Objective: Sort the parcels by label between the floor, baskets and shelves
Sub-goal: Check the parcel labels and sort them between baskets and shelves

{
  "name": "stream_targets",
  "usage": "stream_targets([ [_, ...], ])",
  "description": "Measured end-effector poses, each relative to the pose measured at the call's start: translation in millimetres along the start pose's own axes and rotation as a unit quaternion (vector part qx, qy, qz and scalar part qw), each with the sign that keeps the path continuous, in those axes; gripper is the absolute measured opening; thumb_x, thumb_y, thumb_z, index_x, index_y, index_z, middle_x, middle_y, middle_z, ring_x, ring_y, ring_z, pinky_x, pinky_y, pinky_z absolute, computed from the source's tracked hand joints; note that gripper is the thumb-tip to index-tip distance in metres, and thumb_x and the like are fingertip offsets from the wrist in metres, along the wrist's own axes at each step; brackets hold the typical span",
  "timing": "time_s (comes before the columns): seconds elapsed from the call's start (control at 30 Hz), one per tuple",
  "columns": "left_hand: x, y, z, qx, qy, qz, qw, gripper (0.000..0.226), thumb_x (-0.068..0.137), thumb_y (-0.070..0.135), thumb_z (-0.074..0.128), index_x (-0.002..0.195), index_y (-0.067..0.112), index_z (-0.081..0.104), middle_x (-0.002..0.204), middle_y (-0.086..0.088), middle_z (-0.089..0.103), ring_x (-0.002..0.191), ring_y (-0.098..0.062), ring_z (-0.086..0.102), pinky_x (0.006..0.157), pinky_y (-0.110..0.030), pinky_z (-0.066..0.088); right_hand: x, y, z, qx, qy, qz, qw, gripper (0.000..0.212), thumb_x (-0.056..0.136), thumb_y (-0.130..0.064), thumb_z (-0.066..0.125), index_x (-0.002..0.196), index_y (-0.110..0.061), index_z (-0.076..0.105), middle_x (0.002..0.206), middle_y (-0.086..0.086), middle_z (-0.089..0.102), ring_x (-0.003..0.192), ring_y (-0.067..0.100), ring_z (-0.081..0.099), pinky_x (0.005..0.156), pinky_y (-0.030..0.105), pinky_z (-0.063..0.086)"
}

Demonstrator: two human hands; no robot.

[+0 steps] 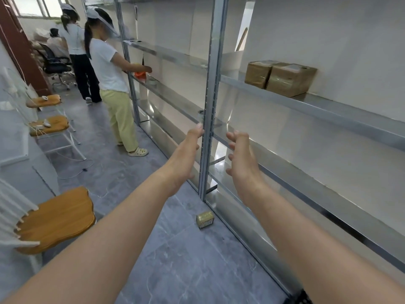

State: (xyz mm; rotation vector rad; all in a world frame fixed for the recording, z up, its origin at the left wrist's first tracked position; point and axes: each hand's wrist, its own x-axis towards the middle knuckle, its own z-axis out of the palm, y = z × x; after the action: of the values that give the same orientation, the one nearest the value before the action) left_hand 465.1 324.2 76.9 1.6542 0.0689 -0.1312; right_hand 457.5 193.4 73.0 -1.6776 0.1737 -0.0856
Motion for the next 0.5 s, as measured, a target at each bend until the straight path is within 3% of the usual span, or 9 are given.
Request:
stream_targets([
  [0.3, 127, -25, 16, 0.013, -0.019, -0.061, 0.998, 0.060, 0.096, 0.074, 0.029, 0.144, 0.045, 0.049, 0.150, 0.001, 0.044, 0.135, -0.023, 0.040, 0.111, -0.061, 0.039, 120, 38, 13, 0.032, 0.012, 0.054, 0.998, 0.085, 0.084, -0.071, 0.031, 0.157, -0.035, 0.056, 0.161, -0.010, 0.052, 0.150, 0.016, 0.046, 0.127, 0.053, 0.037],
  [0.43, 197, -45, 39, 0.033, -0.016, -0.085, 0.996, 0.059, 0.095, 0.076, 0.028, 0.142, 0.047, 0.051, 0.145, 0.004, 0.046, 0.129, -0.021, 0.042, 0.111, -0.061, 0.039, 191, 69, 6, 0.059, -0.008, 0.082, 0.995, 0.063, 0.099, -0.065, 0.035, 0.146, -0.034, 0.062, 0.136, -0.018, 0.058, 0.140, 0.016, 0.050, 0.124, 0.052, 0.039],
  [0.5, 230, -54, 52, 0.040, -0.019, -0.097, 0.994, 0.061, 0.094, 0.077, 0.028, 0.142, 0.047, 0.051, 0.147, 0.003, 0.046, 0.135, -0.023, 0.041, 0.111, -0.061, 0.039, 224, 83, 0, 0.068, -0.001, 0.092, 0.993, 0.064, 0.099, -0.064, 0.036, 0.148, -0.033, 0.061, 0.134, -0.019, 0.055, 0.142, 0.016, 0.050, 0.123, 0.050, 0.039],
])
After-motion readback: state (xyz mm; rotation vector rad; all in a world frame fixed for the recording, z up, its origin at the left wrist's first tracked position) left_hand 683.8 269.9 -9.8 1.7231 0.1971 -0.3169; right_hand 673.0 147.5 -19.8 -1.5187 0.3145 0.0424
